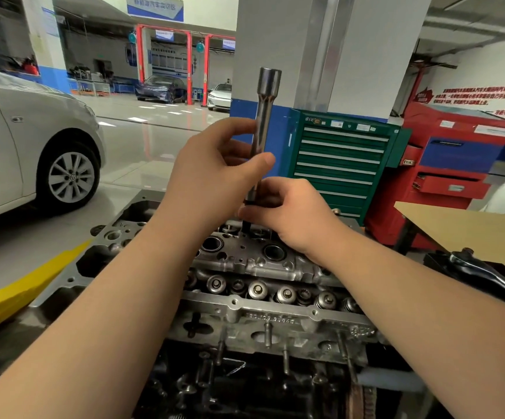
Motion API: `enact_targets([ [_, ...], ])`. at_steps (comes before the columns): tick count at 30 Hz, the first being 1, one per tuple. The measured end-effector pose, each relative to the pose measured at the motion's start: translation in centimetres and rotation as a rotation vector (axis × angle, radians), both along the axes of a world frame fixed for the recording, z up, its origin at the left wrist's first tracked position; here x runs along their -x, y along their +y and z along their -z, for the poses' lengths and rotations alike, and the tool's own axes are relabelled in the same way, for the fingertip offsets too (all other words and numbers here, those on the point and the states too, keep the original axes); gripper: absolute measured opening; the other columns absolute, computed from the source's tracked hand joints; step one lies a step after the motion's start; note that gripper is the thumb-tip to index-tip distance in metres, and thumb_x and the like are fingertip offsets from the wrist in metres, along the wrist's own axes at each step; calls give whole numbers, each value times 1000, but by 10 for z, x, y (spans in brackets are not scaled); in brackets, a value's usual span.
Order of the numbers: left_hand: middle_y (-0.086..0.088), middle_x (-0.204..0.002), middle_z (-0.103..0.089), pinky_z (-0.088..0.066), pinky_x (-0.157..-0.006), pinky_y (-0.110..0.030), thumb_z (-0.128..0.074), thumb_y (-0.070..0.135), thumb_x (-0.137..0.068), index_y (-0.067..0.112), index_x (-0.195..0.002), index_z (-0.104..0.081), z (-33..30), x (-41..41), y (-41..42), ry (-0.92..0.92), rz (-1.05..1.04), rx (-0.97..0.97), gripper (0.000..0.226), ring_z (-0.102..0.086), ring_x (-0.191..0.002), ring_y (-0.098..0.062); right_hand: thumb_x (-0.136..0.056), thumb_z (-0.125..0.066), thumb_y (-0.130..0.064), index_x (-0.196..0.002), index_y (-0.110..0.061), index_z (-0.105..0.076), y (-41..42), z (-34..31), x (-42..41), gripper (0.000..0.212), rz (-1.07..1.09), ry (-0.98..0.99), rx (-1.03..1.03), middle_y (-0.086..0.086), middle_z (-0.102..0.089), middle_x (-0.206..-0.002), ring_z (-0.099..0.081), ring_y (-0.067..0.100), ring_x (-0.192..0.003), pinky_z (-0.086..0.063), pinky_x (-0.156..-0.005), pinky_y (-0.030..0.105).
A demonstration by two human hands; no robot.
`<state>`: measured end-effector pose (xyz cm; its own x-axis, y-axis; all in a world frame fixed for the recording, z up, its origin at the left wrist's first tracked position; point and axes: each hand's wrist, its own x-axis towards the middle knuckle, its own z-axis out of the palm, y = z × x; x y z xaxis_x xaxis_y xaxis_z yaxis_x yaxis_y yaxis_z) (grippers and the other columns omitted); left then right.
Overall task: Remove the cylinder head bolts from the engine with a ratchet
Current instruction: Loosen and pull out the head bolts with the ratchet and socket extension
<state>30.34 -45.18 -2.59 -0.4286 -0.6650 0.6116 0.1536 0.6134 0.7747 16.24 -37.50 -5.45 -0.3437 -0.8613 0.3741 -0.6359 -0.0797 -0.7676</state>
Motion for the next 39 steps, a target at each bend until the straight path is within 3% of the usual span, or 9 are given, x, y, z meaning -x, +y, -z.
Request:
enact_targets([
  [3, 7, -95, -76, -62, -79, -36, -87, 31, -81, 31, -115, -75, 0, 0, 0, -23, -59, 30, 36, -73, -82, -10, -76, -91, -35, -88, -24, -71, -3, 1, 0, 26, 41, 46, 11, -12, -73, -80, -69, 4, -73, -53, -73, 33],
  [9, 7, -92, -79, -61, -89, -41, -77, 16, -91, 33, -131, -66, 0, -2, -3, 12, -30, -17, 45, -75, -86, -6, -93, -71, -6, -111, -15, -74, 1, 3, 2, 20, -112, -25, 36, -6, -80, -100, -74, 8, -100, -56, -96, 35],
  [13, 9, -99, -77, -62, -86, -41, -76, 22, -91, 30, -121, -72, 0, 0, 1, 9, -16, -8, 32, -75, -86, -8, -91, -76, -10, -103, -22, -71, -1, 1, 3, 18, -41, 73, 8, -20, -77, -88, -72, -4, -86, -52, -78, 13],
  [18, 5, -90, -77, -61, -82, -38, -86, 29, -83, 29, -118, -77, 1, -2, -2, -16, -77, 15, 36, -74, -84, -11, -78, -89, -30, -83, -30, -65, -1, 1, 2, 24, 18, 116, 75, -17, -69, -73, -64, 1, -67, -48, -64, 18],
  [22, 7, -98, -79, -59, -86, -36, -75, 15, -94, 28, -132, -69, 1, 0, -2, -11, -12, 6, 40, -75, -92, -8, -90, -75, -18, -103, -20, -74, 1, 1, -2, 13, -83, 49, 78, -5, -78, -98, -73, 12, -97, -57, -93, 40],
  [25, 9, -101, -79, -61, -89, -36, -69, 15, -97, 31, -136, -65, 2, 0, 0, -5, 66, -6, 43, -75, -92, -5, -94, -72, -13, -106, -23, -74, 1, 0, -1, 16, -53, 80, 28, -12, -79, -96, -73, 4, -97, -56, -95, 38],
  [30, 6, -91, -74, -62, -81, -40, -87, 28, -82, 33, -117, -74, 1, -2, 0, -27, -40, 60, 37, -73, -79, -12, -78, -89, -34, -85, -31, -70, -1, 1, 1, 20, 32, 98, 62, -16, -74, -82, -70, 1, -75, -51, -72, 27],
  [34, 4, -92, -79, -61, -89, -39, -84, 17, -86, 24, -129, -71, 0, -2, -4, -1, -35, -6, 44, -76, -86, -9, -83, -81, -30, -98, -27, -77, 1, 2, -2, 16, -71, 19, 39, -9, -79, -94, -74, 7, -92, -58, -90, 36],
  [39, 9, -110, -77, -59, -88, -29, -73, 14, -95, 28, -139, -61, 2, -1, 1, 3, 112, -8, 48, -73, -100, -1, -85, -84, -20, -97, -24, -77, -1, 1, 1, 15, -19, 39, 7, -8, -79, -92, -75, 9, -91, -59, -92, 42],
])
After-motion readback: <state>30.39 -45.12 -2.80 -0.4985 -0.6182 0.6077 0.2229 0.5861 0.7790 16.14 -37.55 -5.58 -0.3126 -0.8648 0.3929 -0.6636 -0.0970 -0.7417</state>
